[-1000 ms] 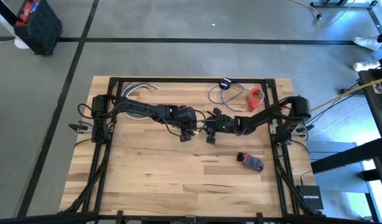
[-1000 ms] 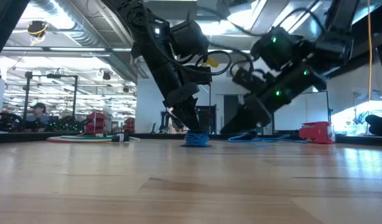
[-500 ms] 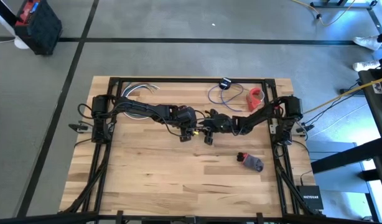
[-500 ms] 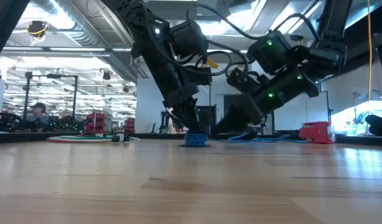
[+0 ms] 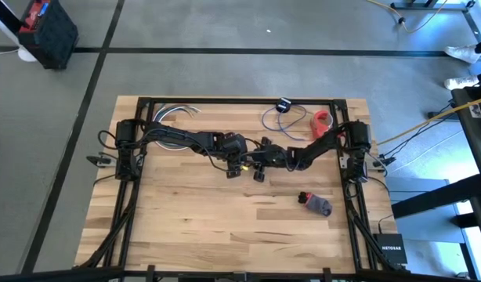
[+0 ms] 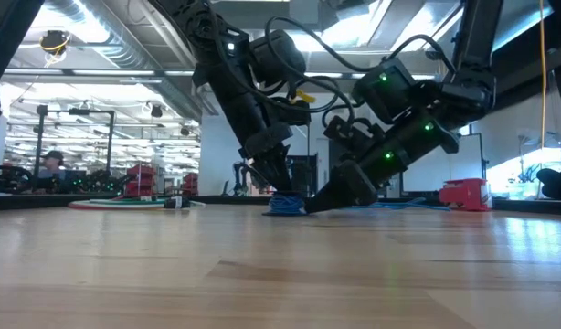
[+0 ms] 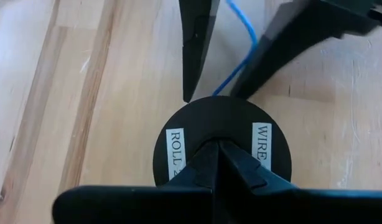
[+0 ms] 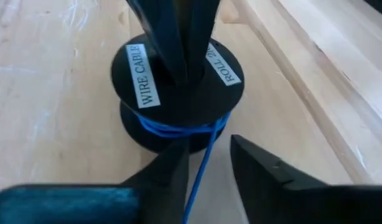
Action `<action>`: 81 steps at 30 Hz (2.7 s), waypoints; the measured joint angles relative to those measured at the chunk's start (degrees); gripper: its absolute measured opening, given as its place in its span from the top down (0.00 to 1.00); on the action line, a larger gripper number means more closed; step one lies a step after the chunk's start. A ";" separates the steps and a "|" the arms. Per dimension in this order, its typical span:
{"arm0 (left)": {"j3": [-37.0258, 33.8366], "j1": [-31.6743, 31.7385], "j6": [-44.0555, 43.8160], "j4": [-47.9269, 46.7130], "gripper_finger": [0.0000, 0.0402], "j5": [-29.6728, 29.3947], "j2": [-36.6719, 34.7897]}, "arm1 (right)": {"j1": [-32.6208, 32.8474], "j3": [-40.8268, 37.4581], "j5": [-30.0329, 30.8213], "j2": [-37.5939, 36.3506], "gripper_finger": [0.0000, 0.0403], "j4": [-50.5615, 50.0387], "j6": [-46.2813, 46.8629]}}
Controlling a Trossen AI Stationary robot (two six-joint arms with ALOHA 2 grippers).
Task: Coil cords
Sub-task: Uncoil the blue wire from the spool
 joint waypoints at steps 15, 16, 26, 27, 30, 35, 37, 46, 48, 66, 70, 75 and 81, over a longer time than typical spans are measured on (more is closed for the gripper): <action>0.04 -0.02 0.00 0.05 1.00 0.13 0.02 | 1.98 -0.22 3.32 -6.45 0.98 -14.96 -4.67; 0.06 -0.02 0.00 0.01 1.00 0.15 0.02 | 2.71 -0.44 3.76 -7.74 0.98 -17.62 -4.40; 0.11 -0.01 0.00 -0.35 0.99 0.22 0.02 | 14.00 -0.92 12.30 -20.22 0.98 -54.11 3.76; 0.11 -0.02 0.00 -0.34 0.99 0.20 0.02 | 15.22 -0.90 12.35 -21.19 0.98 -57.70 5.64; 0.11 -0.02 0.00 -0.40 1.00 0.20 0.02 | 19.18 -0.90 12.35 -23.65 0.99 -68.86 11.13; 0.11 -0.02 -0.25 -0.49 1.00 0.07 0.02 | 25.86 -1.44 10.13 -27.21 0.98 -86.07 20.95; 0.11 0.00 -0.37 -0.44 0.99 -0.05 0.02 | 28.05 -1.32 9.70 -29.19 0.96 -84.35 22.10; 0.11 0.02 -0.44 -0.52 0.99 -0.22 0.02 | 24.44 -0.73 17.53 -30.01 0.78 -65.17 13.85; 0.11 0.02 -0.46 -0.54 0.99 -0.20 0.02 | 21.63 -1.67 18.02 -29.92 0.72 -57.41 9.37; 0.09 0.02 -0.44 -0.26 0.99 0.02 0.02 | -2.77 -4.56 0.12 -11.84 0.57 -8.55 4.35; 0.04 0.02 -0.44 -0.35 0.99 0.04 0.02 | -3.05 -1.31 -2.13 -6.80 0.57 -8.08 4.55; 0.04 0.02 -0.46 -0.32 0.99 0.03 0.02 | -2.97 2.47 -2.22 -3.33 0.57 -10.45 4.56; 0.04 0.02 -0.80 -0.43 0.99 0.04 0.02 | -3.63 6.56 -0.18 -1.97 0.69 -19.86 4.84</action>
